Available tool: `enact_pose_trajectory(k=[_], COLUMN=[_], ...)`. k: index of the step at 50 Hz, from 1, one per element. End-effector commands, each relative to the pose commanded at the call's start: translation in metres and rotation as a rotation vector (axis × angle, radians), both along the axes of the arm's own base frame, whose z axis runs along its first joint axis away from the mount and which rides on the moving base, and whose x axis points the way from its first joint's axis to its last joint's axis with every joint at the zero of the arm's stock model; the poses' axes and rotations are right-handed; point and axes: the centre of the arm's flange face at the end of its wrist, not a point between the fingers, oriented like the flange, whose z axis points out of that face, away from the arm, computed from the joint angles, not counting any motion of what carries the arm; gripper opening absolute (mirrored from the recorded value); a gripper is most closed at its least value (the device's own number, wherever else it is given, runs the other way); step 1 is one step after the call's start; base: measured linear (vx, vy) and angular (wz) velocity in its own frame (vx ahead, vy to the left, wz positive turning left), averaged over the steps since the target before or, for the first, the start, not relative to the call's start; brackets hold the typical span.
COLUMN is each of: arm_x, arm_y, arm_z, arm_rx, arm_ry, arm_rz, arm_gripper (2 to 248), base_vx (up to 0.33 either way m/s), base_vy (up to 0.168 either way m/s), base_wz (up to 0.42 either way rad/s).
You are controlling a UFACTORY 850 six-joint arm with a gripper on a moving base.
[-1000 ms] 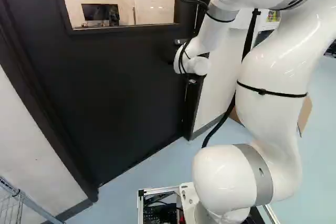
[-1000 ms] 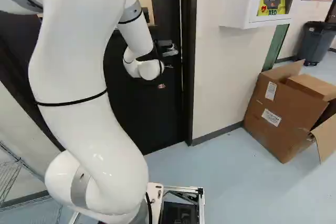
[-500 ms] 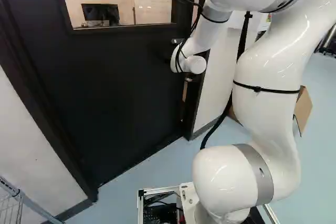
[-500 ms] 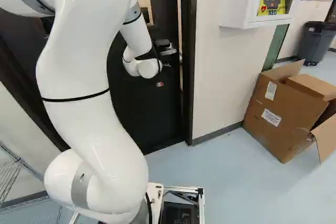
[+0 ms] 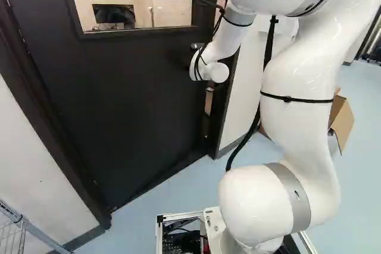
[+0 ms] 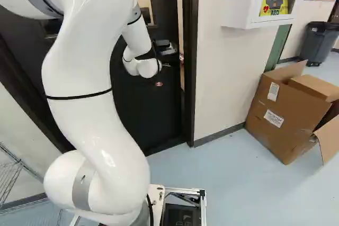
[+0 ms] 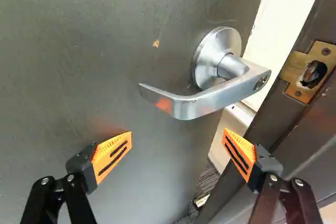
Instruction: Open the door and move inside
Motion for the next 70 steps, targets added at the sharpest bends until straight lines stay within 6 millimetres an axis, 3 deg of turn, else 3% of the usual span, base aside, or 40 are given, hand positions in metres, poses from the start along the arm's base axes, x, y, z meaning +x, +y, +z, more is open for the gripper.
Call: enact_pose_trajectory(k=[70], arm_x=[0.042], arm_y=[0.046], arm_z=[-0.005], arm_rx=[0.050], arm_ry=[-0.020], arm_rz=[0.006], arm_gripper=[247], base_vx=[0.000], base_vy=[0.000], base_wz=[0.000])
